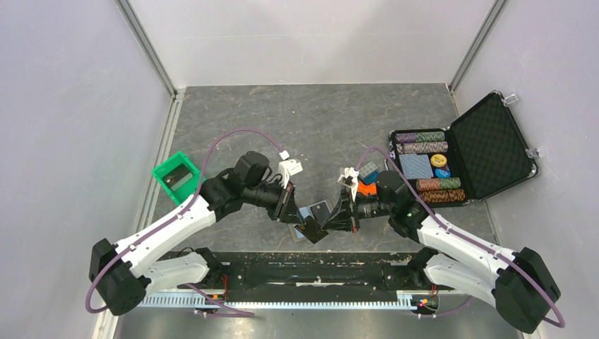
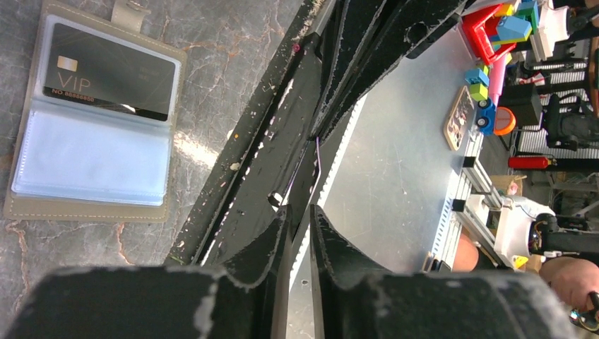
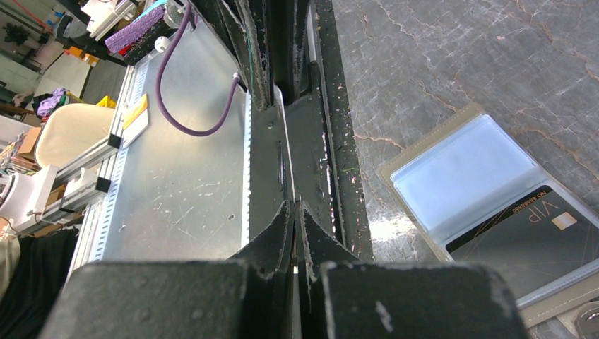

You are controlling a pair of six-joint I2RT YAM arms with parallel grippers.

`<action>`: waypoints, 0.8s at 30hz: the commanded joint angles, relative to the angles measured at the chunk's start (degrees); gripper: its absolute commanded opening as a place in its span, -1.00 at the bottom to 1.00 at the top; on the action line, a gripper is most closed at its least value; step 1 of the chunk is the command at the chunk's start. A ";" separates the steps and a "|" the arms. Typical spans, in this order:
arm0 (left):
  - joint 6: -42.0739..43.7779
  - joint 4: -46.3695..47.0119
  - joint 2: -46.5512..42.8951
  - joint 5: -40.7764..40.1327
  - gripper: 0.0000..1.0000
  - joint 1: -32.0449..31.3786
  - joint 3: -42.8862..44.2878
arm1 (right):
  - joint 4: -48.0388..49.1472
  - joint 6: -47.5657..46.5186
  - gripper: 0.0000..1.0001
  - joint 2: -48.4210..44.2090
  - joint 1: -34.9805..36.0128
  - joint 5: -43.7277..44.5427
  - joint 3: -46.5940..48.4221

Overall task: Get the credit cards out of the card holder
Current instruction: Place the credit card in the storage box.

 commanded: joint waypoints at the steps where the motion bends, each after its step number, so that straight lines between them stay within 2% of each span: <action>1: 2.26 1.84 0.55 3.69 -0.76 0.15 0.27 | 2.07 0.73 -1.00 -0.10 -0.24 -0.71 0.01; 3: 2.26 1.84 0.48 3.16 -0.93 0.15 0.31 | 2.12 0.70 -1.00 -0.25 -0.34 -0.54 0.02; 5: 2.34 1.50 0.27 1.27 -0.95 0.29 0.55 | 1.95 0.88 -0.95 -0.48 -0.29 0.00 0.01; 12: 2.30 -2.26 -0.23 -10.27 -0.95 2.32 2.90 | -2.62 1.58 0.10 -5.77 -1.03 10.66 3.49; 14: 2.08 -4.54 0.22 -16.01 -0.96 4.45 4.23 | -4.60 0.89 0.56 -7.66 -1.08 13.89 4.84; 16: 1.87 -6.03 1.06 -19.15 -0.96 9.07 5.12 | -6.22 0.39 0.80 -8.99 -1.05 17.05 5.20; 19: -0.13 -7.21 1.52 -17.93 -0.95 19.27 6.28 | -8.31 0.29 0.94 -10.27 -1.10 22.39 3.82; 21: -1.55 -7.34 1.11 -17.13 -0.95 27.68 6.83 | -7.49 0.96 0.96 -11.23 -1.10 24.08 1.39; 24: -1.60 -12.96 3.64 -22.31 -0.96 37.20 10.99 | -6.10 3.01 0.96 -12.93 -1.08 27.07 -1.80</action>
